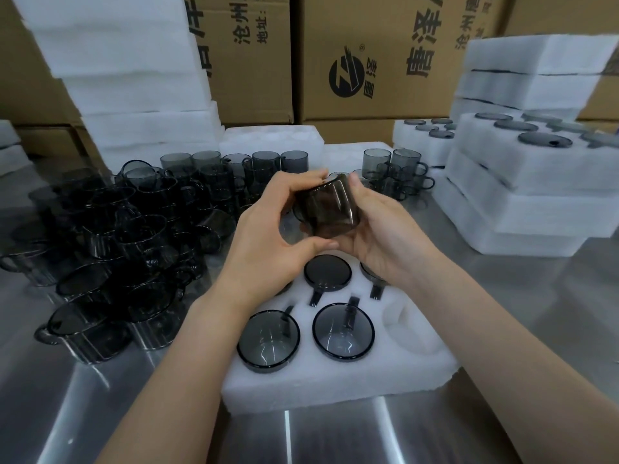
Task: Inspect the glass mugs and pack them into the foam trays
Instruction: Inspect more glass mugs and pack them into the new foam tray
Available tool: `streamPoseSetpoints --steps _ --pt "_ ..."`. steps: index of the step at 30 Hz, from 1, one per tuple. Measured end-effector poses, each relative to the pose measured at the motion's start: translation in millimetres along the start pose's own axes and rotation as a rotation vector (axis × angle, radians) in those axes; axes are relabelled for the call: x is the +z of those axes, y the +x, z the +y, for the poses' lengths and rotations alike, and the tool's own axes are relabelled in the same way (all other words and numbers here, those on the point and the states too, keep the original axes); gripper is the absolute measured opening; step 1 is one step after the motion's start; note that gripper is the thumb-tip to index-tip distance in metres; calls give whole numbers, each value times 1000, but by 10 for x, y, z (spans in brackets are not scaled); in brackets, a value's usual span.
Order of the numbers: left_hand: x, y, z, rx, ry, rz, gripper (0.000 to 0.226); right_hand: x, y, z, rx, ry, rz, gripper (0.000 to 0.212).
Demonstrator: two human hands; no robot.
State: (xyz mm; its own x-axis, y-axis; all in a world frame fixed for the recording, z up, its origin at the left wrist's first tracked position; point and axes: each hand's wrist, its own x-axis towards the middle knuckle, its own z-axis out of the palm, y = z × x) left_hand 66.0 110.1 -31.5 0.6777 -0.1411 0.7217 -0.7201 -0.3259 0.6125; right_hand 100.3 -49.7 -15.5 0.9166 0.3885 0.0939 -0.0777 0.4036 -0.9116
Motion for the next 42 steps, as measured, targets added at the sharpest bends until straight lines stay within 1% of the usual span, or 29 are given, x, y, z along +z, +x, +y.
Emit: streamPoseSetpoints --steps 3,5,6,8,10,12,14,20,24,28,29,31,34,37,40,42 --pt "11 1 -13 -43 -66 -20 64 -3 4 -3 207 196 -231 71" --pt "18 0 2 -89 -94 -40 70 -19 8 1 234 209 -321 71" --pt "20 -3 5 -98 -87 -47 74 -30 19 4 214 185 -324 68" --pt "23 -8 15 -94 -26 -63 84 -44 39 15 147 112 -249 61" --pt "19 -3 44 -98 55 -74 91 -60 54 35 78 38 -165 60" --pt "11 1 68 -83 146 -56 86 -63 55 53 15 -13 -119 60" --pt "2 -4 88 -84 196 -38 82 -56 50 55 -26 -38 -102 54" --pt "8 -11 97 -108 220 -55 87 -65 31 40 -98 -113 -52 32" --pt "14 -4 78 -95 233 -86 89 -72 35 33 -101 -81 14 22" --pt "14 14 61 -95 212 -103 89 -81 33 45 -108 -68 12 14" --pt "14 16 60 -97 202 -102 88 -81 30 49 -106 -65 11 14" --pt "10 21 50 -87 197 -90 87 -80 31 46 -90 -55 3 20" --pt "4 21 33 -93 202 -49 83 -67 28 31 -61 -67 -57 32" --pt "0 14 16 -89 218 28 76 -57 16 30 -35 -45 -95 36" --pt "5 20 -10 -108 263 78 72 -57 4 29 -46 -87 -95 30" --pt "7 25 -31 -118 325 56 70 -42 -5 38 -73 -154 -70 22"
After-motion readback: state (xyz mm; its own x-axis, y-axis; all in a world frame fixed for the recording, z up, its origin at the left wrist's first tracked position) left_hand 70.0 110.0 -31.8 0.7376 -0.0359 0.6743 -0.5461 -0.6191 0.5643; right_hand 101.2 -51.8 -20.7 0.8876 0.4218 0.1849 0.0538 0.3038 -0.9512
